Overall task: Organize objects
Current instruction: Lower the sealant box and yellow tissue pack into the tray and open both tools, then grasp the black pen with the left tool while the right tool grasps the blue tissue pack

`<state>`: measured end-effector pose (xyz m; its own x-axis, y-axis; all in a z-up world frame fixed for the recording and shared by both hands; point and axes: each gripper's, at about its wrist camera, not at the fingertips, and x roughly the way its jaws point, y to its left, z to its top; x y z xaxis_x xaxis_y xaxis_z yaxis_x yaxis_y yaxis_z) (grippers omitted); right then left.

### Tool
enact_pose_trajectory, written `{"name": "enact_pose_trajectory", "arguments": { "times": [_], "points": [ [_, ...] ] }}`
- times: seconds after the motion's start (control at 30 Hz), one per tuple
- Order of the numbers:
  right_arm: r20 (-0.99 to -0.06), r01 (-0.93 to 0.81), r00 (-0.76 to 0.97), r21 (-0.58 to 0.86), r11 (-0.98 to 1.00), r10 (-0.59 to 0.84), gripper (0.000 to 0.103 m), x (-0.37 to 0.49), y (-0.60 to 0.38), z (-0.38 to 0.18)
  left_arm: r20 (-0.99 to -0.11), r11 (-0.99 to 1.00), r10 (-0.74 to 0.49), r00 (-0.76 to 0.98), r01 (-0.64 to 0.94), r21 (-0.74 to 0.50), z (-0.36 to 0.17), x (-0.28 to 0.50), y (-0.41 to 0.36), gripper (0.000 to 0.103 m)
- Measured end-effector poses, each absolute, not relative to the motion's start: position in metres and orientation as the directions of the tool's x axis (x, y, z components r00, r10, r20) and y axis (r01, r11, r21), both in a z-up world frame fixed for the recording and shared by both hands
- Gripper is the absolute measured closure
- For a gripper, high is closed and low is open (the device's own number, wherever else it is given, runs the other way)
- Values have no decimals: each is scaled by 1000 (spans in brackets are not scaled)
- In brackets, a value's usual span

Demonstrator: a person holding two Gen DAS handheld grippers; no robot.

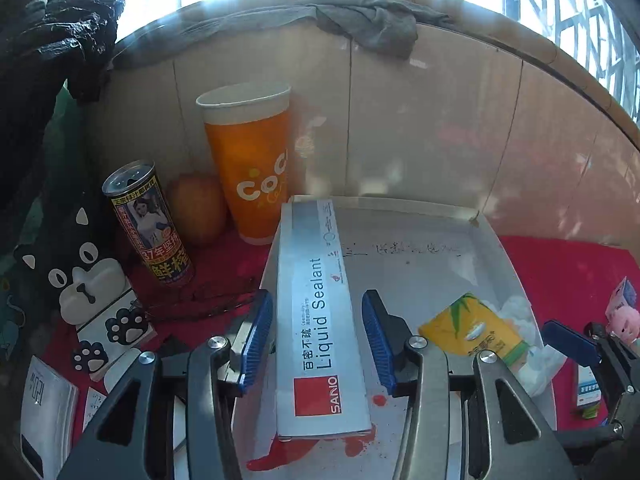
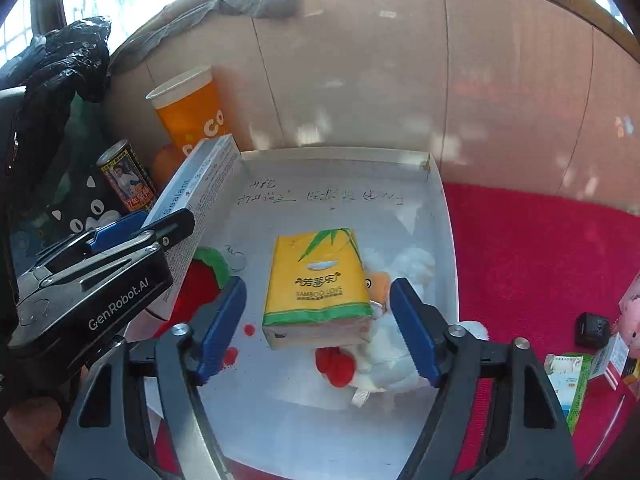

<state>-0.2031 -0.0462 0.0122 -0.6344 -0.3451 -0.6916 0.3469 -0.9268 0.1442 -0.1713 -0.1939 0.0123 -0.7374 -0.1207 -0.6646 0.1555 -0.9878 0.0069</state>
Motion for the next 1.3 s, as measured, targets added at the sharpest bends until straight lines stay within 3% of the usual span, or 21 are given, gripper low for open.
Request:
{"name": "enact_pose_trajectory", "arguments": {
  "times": [0.03,0.07,0.1,0.33,0.5,0.67,0.93,1.07,1.3],
  "points": [
    [-681,352,-647,133,-927,-343,0,-200,-46,13,-664,-988,-124,-738,154,13,12,-171,-193,15],
    [-673,351,-658,121,-928,-337,0,-197,-46,13,-655,-989,-120,-746,149,11,13,-169,-193,3],
    [-669,351,-666,109,-930,-329,0,-195,-45,15,-639,-990,-115,-760,143,7,14,-165,-192,0],
    [-601,360,-723,93,-928,-340,0,-158,-28,29,-515,-983,-164,-842,182,17,42,-134,-185,0],
    [-578,352,-738,109,-930,-348,0,-124,-3,39,-489,-988,-136,-862,157,-1,53,-115,-172,0],
    [-549,316,-753,181,-932,-362,0,-93,48,49,-409,-995,-81,-909,100,-26,55,-84,-151,0],
    [-483,69,-855,254,-965,-189,0,-63,162,63,-431,-997,78,-899,-63,-49,55,-71,-109,0],
    [-472,-69,-880,252,-965,-60,0,-53,217,64,-486,-979,198,-851,-200,-50,45,-64,-71,0],
    [-552,-278,-827,232,-932,109,0,-49,300,46,-596,-894,400,-696,-441,-85,10,-58,4,0]
  ]
}}
